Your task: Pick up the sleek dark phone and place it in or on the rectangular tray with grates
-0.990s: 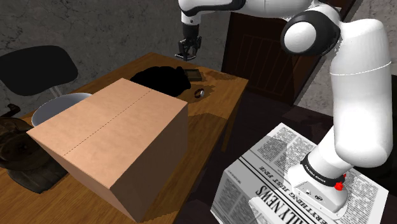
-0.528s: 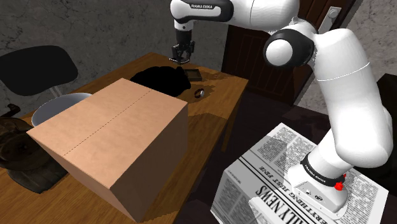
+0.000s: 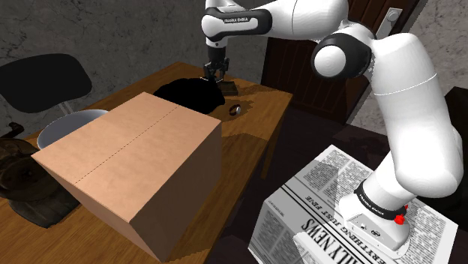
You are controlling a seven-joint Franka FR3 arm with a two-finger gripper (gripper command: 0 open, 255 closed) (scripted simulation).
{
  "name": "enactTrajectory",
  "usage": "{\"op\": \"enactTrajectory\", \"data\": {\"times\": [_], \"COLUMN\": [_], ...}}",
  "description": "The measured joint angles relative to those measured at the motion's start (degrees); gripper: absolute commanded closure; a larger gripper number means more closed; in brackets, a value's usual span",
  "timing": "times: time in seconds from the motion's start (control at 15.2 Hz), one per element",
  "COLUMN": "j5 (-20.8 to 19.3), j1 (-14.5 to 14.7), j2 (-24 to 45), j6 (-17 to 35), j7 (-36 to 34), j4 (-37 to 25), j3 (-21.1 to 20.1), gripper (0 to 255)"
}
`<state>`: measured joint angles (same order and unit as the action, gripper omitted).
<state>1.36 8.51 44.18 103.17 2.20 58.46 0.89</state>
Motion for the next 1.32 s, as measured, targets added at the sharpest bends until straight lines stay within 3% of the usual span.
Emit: {"op": "enactTrajectory", "data": {"times": [0.53, 0.59, 0.99, 1.32], "j5": [0.0, 0.0, 0.0, 0.0], "j1": [0.1, 0.1, 0.1, -0.1], "j2": [0.1, 0.1, 0.1, 0.4], "j6": [1.1, 1.1, 1.1, -5.4], "j7": [-0.1, -0.1, -0.1, -0.1], "j4": [1.0, 1.0, 1.0, -6.0], "j3": [0.0, 0.0, 0.0, 0.0], "gripper": [255, 0, 0, 0]}}
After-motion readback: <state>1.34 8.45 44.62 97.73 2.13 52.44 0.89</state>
